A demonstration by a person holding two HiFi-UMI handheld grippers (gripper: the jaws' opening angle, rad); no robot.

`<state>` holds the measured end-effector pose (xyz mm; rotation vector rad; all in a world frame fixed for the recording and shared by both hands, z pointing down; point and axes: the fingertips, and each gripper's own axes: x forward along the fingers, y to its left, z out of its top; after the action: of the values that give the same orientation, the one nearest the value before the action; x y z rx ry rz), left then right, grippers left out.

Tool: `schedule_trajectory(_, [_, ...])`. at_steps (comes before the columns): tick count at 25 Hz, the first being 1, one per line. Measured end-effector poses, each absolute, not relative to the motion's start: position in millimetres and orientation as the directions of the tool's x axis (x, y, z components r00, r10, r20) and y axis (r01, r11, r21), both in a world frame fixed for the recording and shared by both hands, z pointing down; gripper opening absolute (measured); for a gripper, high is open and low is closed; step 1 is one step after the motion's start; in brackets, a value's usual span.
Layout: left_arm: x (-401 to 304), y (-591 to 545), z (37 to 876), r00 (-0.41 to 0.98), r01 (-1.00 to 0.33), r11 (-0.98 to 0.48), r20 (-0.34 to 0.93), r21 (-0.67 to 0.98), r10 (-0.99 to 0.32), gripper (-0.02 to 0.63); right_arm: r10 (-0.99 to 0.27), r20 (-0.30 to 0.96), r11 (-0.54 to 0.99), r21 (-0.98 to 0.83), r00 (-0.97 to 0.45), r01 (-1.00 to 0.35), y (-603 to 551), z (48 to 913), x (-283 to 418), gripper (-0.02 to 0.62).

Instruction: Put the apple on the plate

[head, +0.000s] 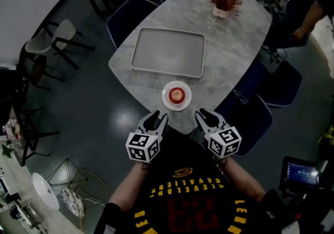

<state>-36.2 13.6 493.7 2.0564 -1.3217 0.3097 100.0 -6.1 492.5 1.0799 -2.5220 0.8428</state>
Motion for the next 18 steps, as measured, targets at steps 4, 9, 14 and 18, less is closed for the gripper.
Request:
schedule_trajectory(4, [-46.0,-1.5,529.1,0.433,-0.891,-0.225,0.587,0.395,-0.684,0.124,-0.545,0.497,0.528,-0.421,-0.675,-0.737,-23.7,521.4,101.6,0.084])
schedule_trajectory(9, [-53.5,-21.0,564.6,0.447,-0.894,-0.278,0.663,0.351,-0.6,0.166,-0.513,0.559,0.486,-0.437,-0.651,-0.757,-46.9,552.6,97.7,0.084])
schedule_trajectory(14, [-57.9,-38.2,606.1,0.471,-0.881,-0.309,0.725,0.357,-0.503,0.166,-0.486,0.636,0.401,-0.448,-0.6,-0.799,-62.5,590.5,100.8,0.084])
schedule_trajectory(18, [-57.6,-47.7,637.5,0.488,-0.871,-0.289,0.762,0.396,-0.426,0.166,-0.442,0.69,0.348,-0.457,-0.573,-0.819,-72.6,624.0,104.1,0.084])
